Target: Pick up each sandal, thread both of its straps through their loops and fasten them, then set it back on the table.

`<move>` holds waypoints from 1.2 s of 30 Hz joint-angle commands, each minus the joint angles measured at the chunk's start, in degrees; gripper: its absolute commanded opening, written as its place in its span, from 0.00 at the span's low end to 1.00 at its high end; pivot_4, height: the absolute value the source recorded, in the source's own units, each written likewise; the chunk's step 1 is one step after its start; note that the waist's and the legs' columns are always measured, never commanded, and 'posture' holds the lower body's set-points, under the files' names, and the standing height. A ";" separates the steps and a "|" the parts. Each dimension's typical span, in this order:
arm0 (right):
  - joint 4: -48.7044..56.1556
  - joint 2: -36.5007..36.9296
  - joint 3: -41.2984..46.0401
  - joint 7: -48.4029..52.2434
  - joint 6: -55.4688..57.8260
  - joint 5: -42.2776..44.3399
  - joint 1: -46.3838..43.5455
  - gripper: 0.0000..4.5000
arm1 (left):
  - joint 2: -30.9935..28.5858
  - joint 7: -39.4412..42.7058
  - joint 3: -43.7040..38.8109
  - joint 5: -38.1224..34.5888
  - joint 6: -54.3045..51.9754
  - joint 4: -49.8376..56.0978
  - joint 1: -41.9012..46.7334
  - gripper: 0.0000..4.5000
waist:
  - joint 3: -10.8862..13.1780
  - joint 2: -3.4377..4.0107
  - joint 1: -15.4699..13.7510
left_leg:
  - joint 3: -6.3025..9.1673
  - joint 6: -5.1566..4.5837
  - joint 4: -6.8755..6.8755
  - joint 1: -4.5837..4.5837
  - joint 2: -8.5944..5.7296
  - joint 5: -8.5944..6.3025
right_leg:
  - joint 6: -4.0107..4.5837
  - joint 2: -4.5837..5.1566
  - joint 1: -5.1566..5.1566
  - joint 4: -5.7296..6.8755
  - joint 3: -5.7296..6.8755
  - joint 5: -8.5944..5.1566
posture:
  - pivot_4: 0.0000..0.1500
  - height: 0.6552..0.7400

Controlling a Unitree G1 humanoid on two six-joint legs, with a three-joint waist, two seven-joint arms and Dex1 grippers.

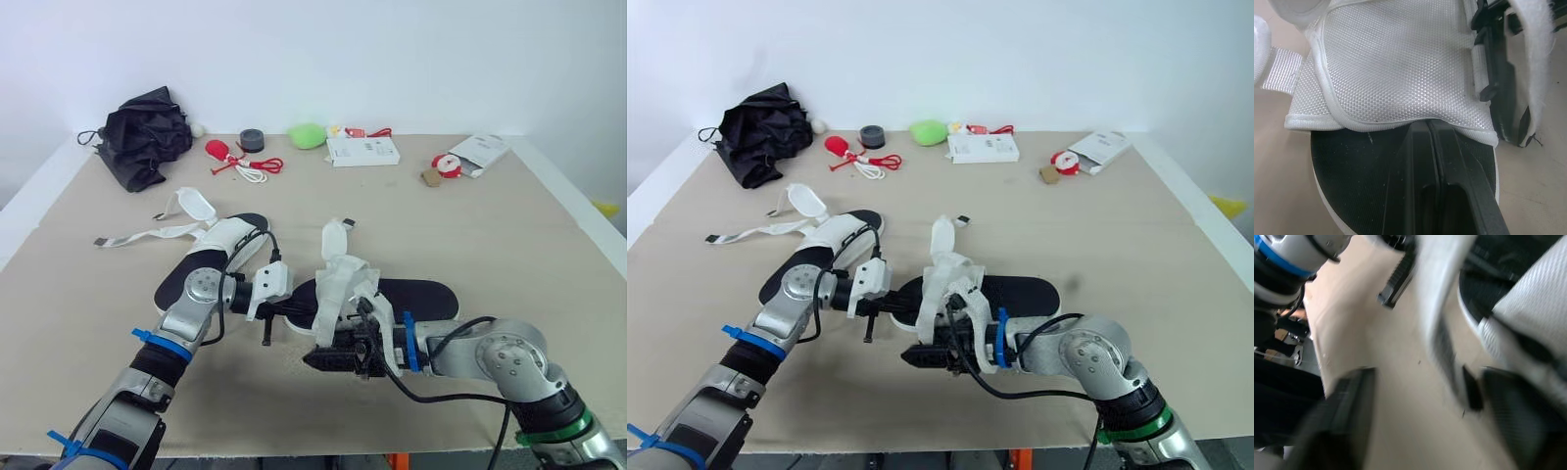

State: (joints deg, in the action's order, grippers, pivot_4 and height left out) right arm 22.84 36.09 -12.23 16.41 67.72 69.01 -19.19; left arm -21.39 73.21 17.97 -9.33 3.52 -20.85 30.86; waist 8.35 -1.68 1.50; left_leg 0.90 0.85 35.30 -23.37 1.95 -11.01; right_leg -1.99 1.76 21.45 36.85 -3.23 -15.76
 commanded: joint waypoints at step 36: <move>-13.57 13.20 5.69 28.00 14.18 -4.91 -21.02 0.01 | 0.24 -1.73 4.06 5.23 -2.59 -6.41 -4.84 0.00 | 0.05 0.34 -0.50 | 0.07 -0.24 0.15 -0.36 -0.45 -0.18 | -0.38 0.45 0.07 -0.05 0.13 -0.16 | 1.00 1.00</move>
State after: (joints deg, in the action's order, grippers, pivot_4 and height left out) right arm 6.99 47.96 -7.25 42.70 81.56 64.77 -41.03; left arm -19.04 72.07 17.95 -9.62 3.91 -21.72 30.67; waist 8.39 -1.35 1.00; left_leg 0.98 0.61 35.45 -23.73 1.51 -11.19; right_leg -2.37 2.21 21.51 36.80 -3.10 -15.92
